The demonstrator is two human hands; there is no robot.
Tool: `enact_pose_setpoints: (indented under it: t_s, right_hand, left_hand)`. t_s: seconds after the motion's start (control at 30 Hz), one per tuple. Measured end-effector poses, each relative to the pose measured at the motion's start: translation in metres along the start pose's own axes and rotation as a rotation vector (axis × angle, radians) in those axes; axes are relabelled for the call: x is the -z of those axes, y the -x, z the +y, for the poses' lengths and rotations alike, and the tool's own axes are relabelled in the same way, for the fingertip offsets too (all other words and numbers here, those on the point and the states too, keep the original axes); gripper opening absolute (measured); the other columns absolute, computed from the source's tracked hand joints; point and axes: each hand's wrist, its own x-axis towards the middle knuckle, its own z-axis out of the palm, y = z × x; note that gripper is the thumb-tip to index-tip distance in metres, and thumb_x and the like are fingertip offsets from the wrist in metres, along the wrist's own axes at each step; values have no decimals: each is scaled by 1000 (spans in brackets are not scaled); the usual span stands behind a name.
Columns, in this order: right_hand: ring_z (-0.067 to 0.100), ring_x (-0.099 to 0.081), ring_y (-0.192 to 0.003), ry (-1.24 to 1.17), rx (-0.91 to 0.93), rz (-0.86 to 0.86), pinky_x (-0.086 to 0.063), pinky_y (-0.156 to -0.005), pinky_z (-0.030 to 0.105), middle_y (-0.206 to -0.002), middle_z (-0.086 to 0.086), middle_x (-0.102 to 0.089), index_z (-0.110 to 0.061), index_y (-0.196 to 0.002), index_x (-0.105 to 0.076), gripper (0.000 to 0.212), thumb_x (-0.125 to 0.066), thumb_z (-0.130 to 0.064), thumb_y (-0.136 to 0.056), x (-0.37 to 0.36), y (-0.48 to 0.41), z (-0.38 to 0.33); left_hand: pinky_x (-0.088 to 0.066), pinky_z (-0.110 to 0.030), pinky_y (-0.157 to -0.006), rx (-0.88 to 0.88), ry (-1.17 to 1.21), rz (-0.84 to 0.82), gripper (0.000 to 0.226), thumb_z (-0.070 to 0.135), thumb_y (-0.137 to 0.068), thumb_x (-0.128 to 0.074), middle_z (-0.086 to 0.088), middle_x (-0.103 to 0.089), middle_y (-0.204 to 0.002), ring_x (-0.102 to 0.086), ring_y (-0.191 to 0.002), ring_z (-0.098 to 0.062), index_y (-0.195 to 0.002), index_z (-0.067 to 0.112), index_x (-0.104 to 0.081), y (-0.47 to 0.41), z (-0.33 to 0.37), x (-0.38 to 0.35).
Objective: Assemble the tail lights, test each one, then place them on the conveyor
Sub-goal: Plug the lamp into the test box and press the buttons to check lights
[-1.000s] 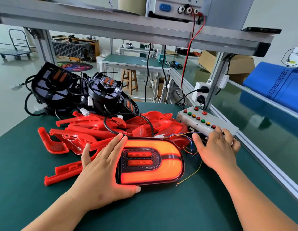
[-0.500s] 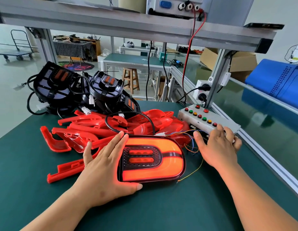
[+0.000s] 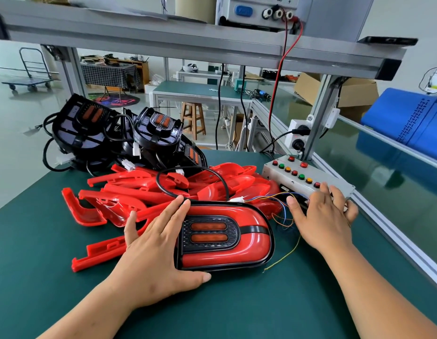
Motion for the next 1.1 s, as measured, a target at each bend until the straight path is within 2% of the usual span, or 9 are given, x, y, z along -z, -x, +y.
enact_pose_setpoints:
  t_s: [0.2,0.27,0.37,0.43,0.67,0.87,0.93,1.03,1.1]
  right_hand:
    - [17,-8,-150,-17,26,-15,1,-111,45,-160,7,-25,-7,-132,-48,103,7,-74,-77,2,-5,-1]
    - [20,-17,-149,-1,45,4,0,-110,47,-160,9,-25,-6,-132,-46,100,5,-73,-79,2,-7,-1]
    - [24,-37,-139,36,96,75,-6,-102,48,-160,11,-25,-8,-117,-50,87,0,-72,-83,2,-9,-5]
    - [25,-42,-136,44,89,71,-11,-101,51,-160,14,-23,-9,-115,-48,87,0,-73,-82,3,-9,-6]
    - [34,-35,-138,65,101,14,-26,-105,53,-162,15,-14,-20,-119,-41,85,5,-79,-77,5,-11,-5]
    - [36,-39,-128,151,113,-14,-20,-88,45,-164,7,-8,-40,-141,-22,89,15,-84,-74,11,-23,-12]
    - [34,-35,-129,169,105,-53,-17,-86,45,-164,5,-10,-40,-140,-24,95,18,-86,-69,16,-31,-15]
    - [27,-10,-146,152,157,-94,-6,-104,48,-164,1,-8,-33,-135,-34,97,15,-85,-69,18,-38,-21]
    - [20,3,-149,106,207,-146,3,-109,51,-164,-2,-5,-28,-133,-37,98,12,-83,-69,17,-42,-25]
  left_hand:
    - [35,-43,-106,-2,6,1,119,98,-49,-32,34,40,-142,8,-135,12,-129,51,42,0,0,0]
    - [35,-43,-106,-3,1,2,120,98,-48,-31,34,40,-142,9,-134,12,-130,50,42,0,-1,-1]
    - [35,-43,-106,-5,4,6,120,99,-48,-32,34,39,-143,11,-134,12,-131,50,41,0,-1,-1]
    - [35,-43,-106,-6,9,4,121,98,-48,-34,34,38,-143,13,-135,13,-130,51,42,0,-2,-2]
    - [37,-41,-104,-3,15,1,122,98,-47,-34,35,38,-143,15,-133,13,-129,52,42,-1,-3,-1]
    - [37,-41,-104,2,25,0,121,98,-47,-34,34,39,-142,12,-133,12,-129,51,43,0,-2,0]
    - [35,-44,-106,2,19,0,121,98,-48,-33,34,40,-142,8,-135,12,-129,51,43,-1,-2,-1]
    - [34,-45,-107,5,23,6,122,98,-48,-35,34,39,-142,4,-136,12,-129,51,43,-1,-2,-2]
    - [34,-44,-106,8,35,9,123,98,-47,-36,35,39,-142,5,-134,14,-130,51,43,0,-2,-3]
